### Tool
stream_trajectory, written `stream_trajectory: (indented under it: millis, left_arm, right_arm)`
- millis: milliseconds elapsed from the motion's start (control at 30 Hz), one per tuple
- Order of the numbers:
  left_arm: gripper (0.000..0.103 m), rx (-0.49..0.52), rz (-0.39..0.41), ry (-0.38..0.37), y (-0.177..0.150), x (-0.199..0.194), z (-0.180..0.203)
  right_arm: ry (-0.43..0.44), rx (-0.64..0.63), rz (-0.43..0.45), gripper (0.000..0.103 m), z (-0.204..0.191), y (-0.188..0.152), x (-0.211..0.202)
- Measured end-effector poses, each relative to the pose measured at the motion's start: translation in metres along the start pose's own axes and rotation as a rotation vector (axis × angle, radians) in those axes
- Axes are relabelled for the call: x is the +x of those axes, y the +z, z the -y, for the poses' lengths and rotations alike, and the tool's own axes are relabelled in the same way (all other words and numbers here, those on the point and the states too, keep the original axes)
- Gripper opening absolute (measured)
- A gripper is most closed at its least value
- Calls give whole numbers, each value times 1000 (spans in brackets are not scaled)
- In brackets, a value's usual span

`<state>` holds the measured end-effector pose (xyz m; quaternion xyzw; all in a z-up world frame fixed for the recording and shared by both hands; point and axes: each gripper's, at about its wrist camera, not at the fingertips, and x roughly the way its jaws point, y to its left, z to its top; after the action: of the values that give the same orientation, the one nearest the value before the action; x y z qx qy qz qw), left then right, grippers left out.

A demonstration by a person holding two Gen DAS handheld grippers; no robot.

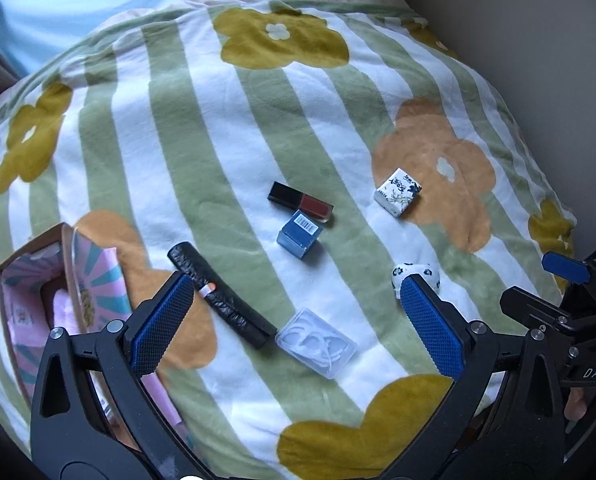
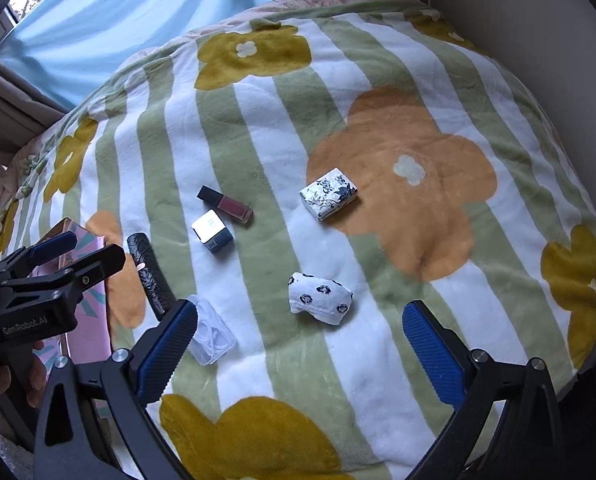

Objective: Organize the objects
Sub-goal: 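Grasp the small blue box with the left tool while the right tool grasps the white spotted sock, then lift the blue box and spotted sock and carry both toward the cardboard box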

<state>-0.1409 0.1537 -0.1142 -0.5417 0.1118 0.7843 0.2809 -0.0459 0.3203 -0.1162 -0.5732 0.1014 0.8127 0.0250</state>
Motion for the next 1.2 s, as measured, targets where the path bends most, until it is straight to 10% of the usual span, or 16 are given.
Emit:
stream_trajectory:
  millis: [533,767,1033,1200]
  left_arm:
    - [89,136,-166,-32,25,154,4]
    - [68,196,-228,-39,22,188,10]
    - [42,217,-226,-37,16,196,9]
    - [42,253,-214,-31,13,196,13]
  right_arm:
    - [-92,200,-124,96,16,-3,116]
    - [-140,234,-158,93,20,-6,137]
    - [-137,254,-174,65,23,-12,141]
    - [-139,248,-173,63,23,-13,138]
